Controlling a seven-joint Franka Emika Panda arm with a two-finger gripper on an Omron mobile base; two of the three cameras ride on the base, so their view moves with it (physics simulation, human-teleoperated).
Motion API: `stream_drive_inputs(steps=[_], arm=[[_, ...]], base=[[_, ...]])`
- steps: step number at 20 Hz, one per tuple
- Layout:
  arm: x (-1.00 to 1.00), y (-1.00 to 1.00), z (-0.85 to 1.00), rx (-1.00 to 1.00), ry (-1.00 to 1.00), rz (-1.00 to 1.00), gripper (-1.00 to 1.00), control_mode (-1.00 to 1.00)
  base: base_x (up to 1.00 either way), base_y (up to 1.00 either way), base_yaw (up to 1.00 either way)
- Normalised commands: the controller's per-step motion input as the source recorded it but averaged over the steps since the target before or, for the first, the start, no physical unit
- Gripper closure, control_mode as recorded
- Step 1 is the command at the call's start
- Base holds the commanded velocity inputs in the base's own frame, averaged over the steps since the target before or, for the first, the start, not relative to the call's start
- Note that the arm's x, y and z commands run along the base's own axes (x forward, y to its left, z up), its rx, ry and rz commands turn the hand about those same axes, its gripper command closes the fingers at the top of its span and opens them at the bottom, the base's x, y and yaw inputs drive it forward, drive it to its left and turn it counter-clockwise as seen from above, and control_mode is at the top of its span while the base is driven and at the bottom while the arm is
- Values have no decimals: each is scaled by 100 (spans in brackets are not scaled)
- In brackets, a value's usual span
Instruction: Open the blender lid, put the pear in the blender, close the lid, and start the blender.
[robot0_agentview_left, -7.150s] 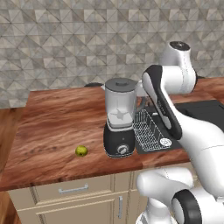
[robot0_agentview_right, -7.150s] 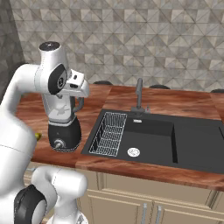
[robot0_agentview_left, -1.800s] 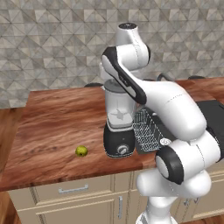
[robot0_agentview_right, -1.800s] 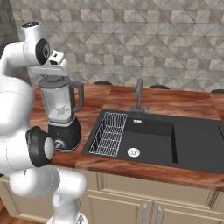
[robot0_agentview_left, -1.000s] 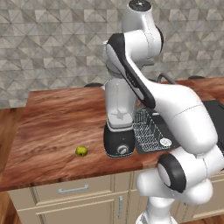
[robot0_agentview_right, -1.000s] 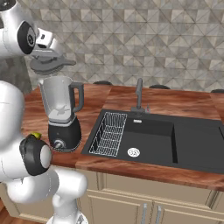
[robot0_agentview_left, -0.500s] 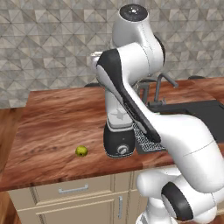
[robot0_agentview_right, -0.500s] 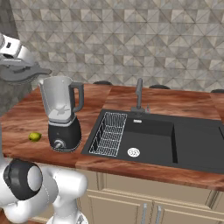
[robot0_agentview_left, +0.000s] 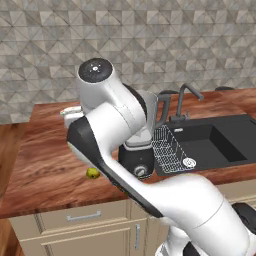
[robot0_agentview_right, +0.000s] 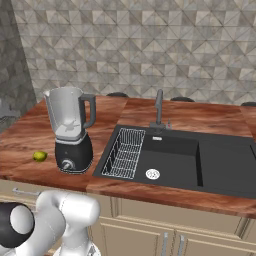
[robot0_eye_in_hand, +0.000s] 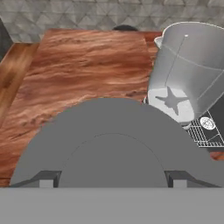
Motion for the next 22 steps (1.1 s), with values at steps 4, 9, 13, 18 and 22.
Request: stream_drive_inputs(steps=[4,9,13,18,22], arm=[[-1,100,-88,-6,23,0,100,-100],[31,92,-73,-5,30,0,100,-100],[51,74,-63,-4,25,0,100,-100],[46,32,-60,-5,7,0,100,-100],[32,7,-64,-2,0,0,100,-100]], base=[[0,0,0],[0,0,0],[0,0,0],[0,0,0],[0,0,0]])
